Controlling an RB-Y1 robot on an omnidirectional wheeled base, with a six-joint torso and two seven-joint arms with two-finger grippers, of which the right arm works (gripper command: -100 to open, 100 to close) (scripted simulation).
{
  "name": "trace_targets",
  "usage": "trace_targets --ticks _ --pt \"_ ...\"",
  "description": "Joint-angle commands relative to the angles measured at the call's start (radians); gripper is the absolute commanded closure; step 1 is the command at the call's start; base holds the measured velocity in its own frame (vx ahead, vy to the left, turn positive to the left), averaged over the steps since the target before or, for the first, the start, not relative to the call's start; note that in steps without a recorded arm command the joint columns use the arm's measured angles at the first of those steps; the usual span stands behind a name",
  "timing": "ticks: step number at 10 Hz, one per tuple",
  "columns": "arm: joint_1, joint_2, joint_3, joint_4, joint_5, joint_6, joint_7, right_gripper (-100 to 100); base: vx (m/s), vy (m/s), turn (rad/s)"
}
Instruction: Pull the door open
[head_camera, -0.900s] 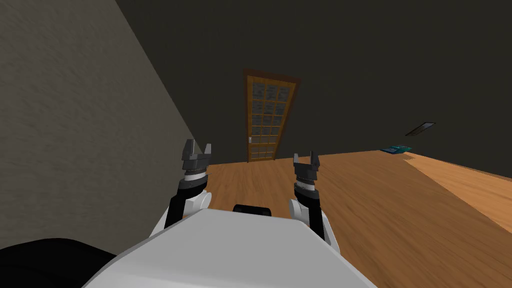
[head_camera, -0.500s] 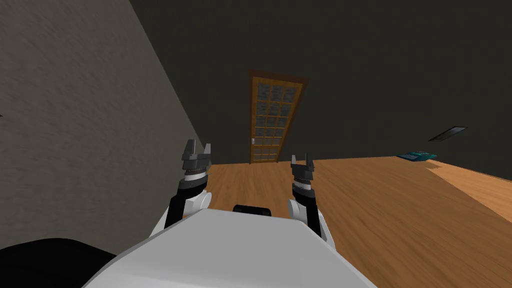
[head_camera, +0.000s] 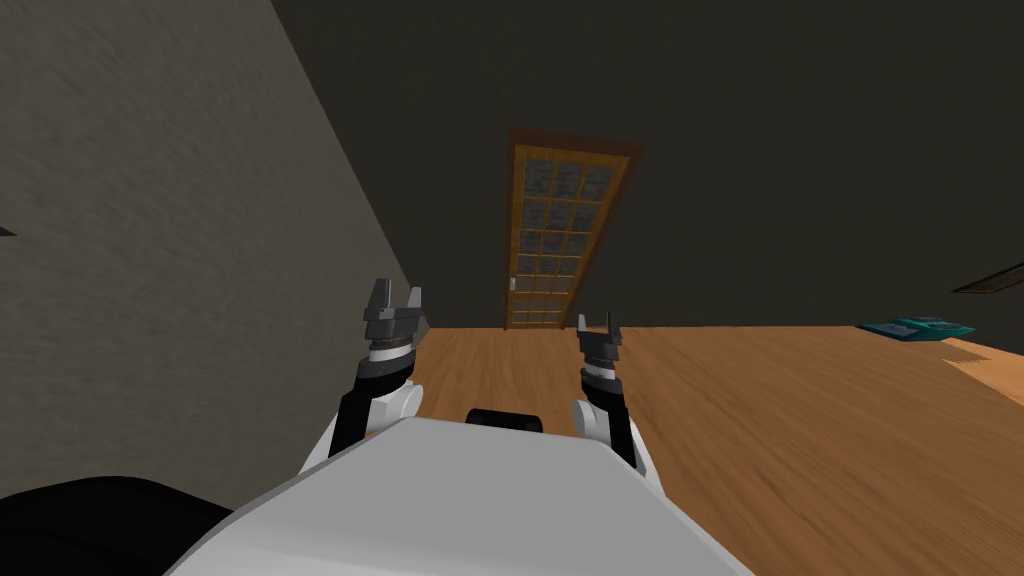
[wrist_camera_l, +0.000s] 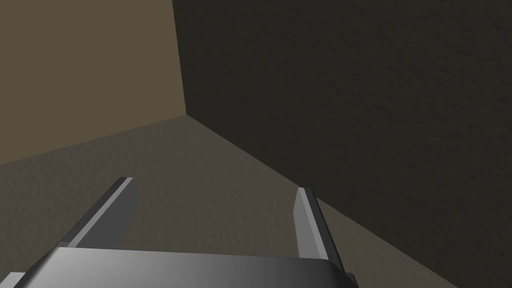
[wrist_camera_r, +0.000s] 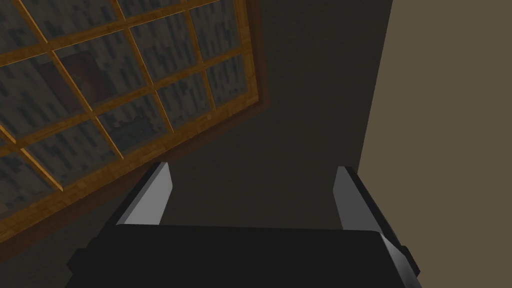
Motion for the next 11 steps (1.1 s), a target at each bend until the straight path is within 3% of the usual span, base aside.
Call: trace_targets --ticks 1,11 --pt "-0.006 -0.008 0.003 0.031 -0.021 -0.012 -0.022 -100 0.100 0.019 0.100" --pt "-0.052 -0.055 0.024 0.237 -0.174 -0.073 -0.172 -100 0.107 0.014 0.119"
